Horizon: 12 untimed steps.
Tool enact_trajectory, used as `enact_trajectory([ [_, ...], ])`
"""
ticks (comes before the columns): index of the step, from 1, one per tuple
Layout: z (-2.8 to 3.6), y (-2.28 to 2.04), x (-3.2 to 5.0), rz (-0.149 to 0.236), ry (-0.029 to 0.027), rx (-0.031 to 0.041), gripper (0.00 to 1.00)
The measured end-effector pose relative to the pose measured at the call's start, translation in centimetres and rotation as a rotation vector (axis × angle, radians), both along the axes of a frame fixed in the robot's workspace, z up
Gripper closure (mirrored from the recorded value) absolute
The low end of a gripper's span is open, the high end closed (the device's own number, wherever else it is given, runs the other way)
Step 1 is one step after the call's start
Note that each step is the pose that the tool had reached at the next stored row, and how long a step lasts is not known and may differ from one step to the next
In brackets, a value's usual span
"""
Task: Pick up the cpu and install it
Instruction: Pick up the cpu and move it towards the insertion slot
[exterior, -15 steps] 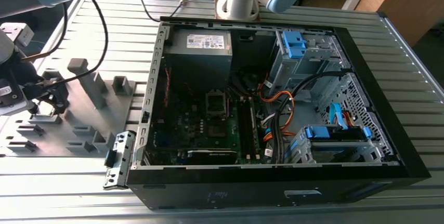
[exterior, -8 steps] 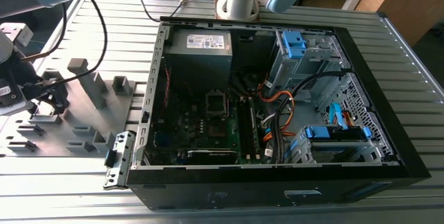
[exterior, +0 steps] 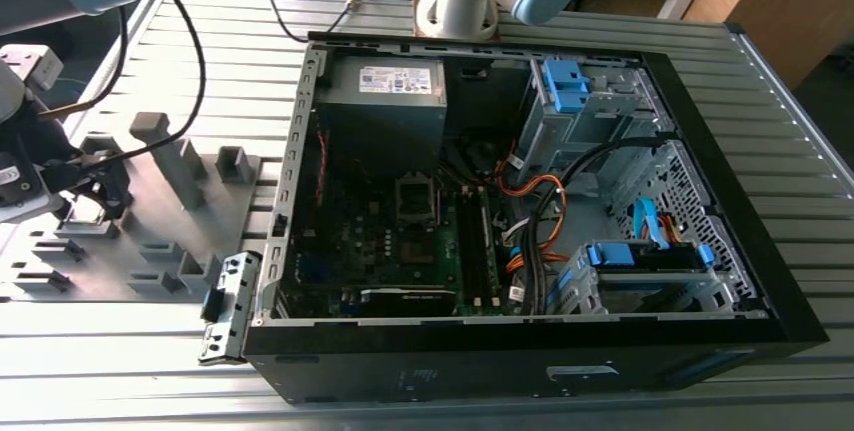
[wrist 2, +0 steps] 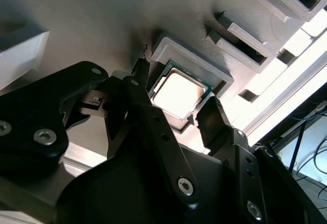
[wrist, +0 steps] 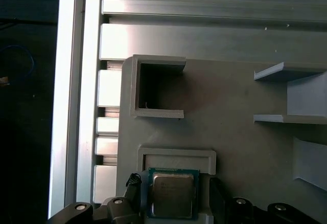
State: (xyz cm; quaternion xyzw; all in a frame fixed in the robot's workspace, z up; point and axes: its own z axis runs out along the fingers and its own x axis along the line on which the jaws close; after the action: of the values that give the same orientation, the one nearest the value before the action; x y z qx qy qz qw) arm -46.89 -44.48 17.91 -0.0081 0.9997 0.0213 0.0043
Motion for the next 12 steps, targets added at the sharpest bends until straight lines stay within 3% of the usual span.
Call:
enact_trajectory([
  [12, 0.09, 0.07, -0.03, 0.0, 0.0001, -0.0001, 0.36],
])
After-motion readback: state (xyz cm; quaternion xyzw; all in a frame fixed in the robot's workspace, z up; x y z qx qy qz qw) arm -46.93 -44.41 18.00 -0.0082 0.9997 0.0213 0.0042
